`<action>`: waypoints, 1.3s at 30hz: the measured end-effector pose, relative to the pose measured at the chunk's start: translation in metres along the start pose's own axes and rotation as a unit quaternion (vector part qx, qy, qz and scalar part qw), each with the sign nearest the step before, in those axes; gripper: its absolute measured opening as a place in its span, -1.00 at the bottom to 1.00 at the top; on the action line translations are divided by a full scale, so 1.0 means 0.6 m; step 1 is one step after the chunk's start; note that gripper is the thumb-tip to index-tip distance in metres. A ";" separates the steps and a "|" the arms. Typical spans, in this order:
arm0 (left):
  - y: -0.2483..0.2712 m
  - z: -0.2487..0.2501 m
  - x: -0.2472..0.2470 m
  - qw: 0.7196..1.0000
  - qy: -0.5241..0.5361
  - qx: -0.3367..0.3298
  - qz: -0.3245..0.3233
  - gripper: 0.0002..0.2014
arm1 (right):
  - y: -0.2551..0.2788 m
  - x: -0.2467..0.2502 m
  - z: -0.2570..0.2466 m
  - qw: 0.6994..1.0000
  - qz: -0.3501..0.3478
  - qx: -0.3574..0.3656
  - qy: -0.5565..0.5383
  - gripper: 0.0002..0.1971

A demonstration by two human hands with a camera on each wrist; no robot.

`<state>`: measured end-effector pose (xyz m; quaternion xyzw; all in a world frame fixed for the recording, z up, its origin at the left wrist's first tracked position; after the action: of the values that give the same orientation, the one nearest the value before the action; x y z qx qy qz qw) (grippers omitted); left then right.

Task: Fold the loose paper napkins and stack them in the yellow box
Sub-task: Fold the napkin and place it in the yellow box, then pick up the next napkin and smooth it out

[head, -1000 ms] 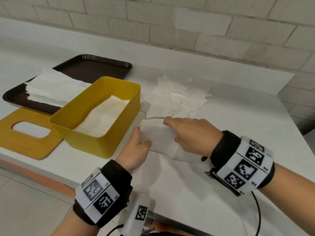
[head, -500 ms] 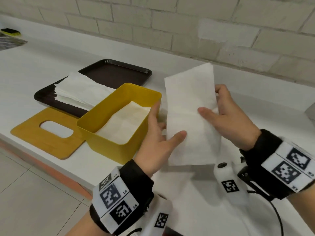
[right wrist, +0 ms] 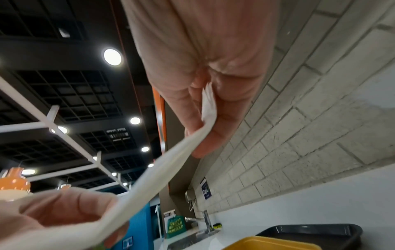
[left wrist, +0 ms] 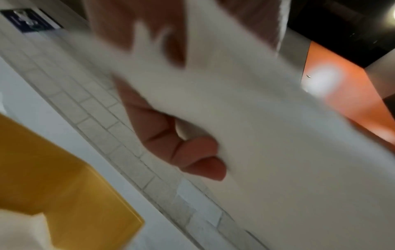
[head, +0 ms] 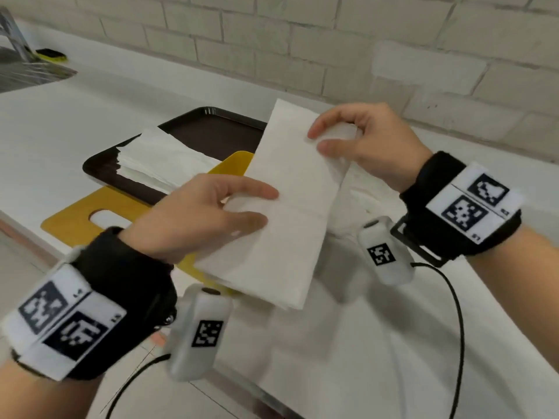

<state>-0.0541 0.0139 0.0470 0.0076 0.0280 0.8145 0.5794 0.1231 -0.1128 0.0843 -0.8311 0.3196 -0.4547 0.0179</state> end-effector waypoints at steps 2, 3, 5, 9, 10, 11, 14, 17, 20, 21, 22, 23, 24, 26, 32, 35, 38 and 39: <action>-0.003 0.013 0.026 1.000 -0.016 0.017 0.016 -0.65 | -0.028 -0.011 -0.006 1.000 -0.014 0.006 0.022 -0.76; -0.006 0.017 0.039 0.999 -0.033 0.021 0.026 -0.62 | -0.042 -0.019 -0.006 0.999 -0.018 0.012 0.039 -0.75; -0.013 0.020 0.061 0.993 -0.100 0.017 0.061 -0.65 | -0.071 -0.040 -0.004 0.995 -0.021 0.020 0.093 -0.77; -0.043 0.003 0.095 0.943 -0.309 0.044 0.115 -0.74 | -0.119 -0.104 0.013 0.977 -0.058 0.004 0.204 -0.75; -0.051 -0.006 0.100 0.926 -0.355 0.064 0.113 -0.72 | -0.127 -0.124 0.019 0.967 -0.092 -0.003 0.237 -0.73; -0.057 -0.015 0.102 0.909 -0.394 0.087 0.105 -0.69 | -0.132 -0.142 0.024 0.955 -0.127 -0.010 0.267 -0.71; -0.070 -0.042 0.100 0.880 -0.444 0.155 0.070 -0.61 | -0.135 -0.181 0.033 0.912 -0.232 -0.018 0.338 -0.68; -0.079 -0.061 0.089 0.858 -0.470 0.204 0.026 -0.60 | -0.129 -0.202 0.030 0.869 -0.324 -0.013 0.373 -0.64; -0.088 -0.070 0.083 0.845 -0.481 0.233 -0.012 -0.59 | -0.130 -0.206 0.024 0.859 -0.351 -0.030 0.371 -0.66; -0.090 -0.071 0.084 0.846 -0.474 0.242 -0.020 -0.60 | -0.131 -0.207 0.024 0.857 -0.352 -0.033 0.376 -0.67; -0.091 -0.071 0.086 0.849 -0.465 0.250 -0.024 -0.60 | -0.131 -0.208 0.024 0.853 -0.353 -0.034 0.382 -0.68; -0.092 -0.072 0.086 0.850 -0.461 0.256 -0.026 -0.60 | -0.131 -0.210 0.025 0.850 -0.353 -0.032 0.390 -0.68; -0.092 -0.072 0.086 0.847 -0.463 0.260 -0.027 -0.60 | -0.131 -0.213 0.026 0.843 -0.355 -0.027 0.403 -0.68; -0.093 -0.073 0.081 0.828 -0.491 0.267 -0.037 -0.59 | -0.131 -0.222 0.029 0.825 -0.362 -0.016 0.434 -0.68; -0.095 -0.075 0.065 0.774 -0.592 0.196 -0.107 -0.50 | -0.139 -0.230 0.037 0.799 -0.369 0.000 0.475 -0.65; -0.091 -0.080 0.059 0.799 -0.543 0.228 -0.121 -0.62 | -0.132 -0.234 0.040 0.778 -0.378 0.019 0.502 -0.58; -0.092 -0.079 0.063 0.802 -0.541 0.231 -0.099 -0.70 | -0.133 -0.228 0.030 0.775 -0.338 0.093 0.527 -0.57; -0.093 -0.080 0.066 0.802 -0.540 0.238 -0.094 -0.70 | -0.132 -0.226 0.025 0.777 -0.329 0.119 0.523 -0.58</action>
<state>-0.0162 0.0676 -0.0045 0.5812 -0.0965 0.5876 0.5546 0.1237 0.0208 -0.0002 -0.5110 -0.0700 -0.8322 -0.2037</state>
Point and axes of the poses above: each hand's wrist, its own y-axis away from the middle knuckle, its own x-axis out of the back of the hand, z = x × y, the point moved 1 cm from there along -y, towards the middle knuckle, and after that the axes turned 15 degrees about y, right-handed, at the moved point
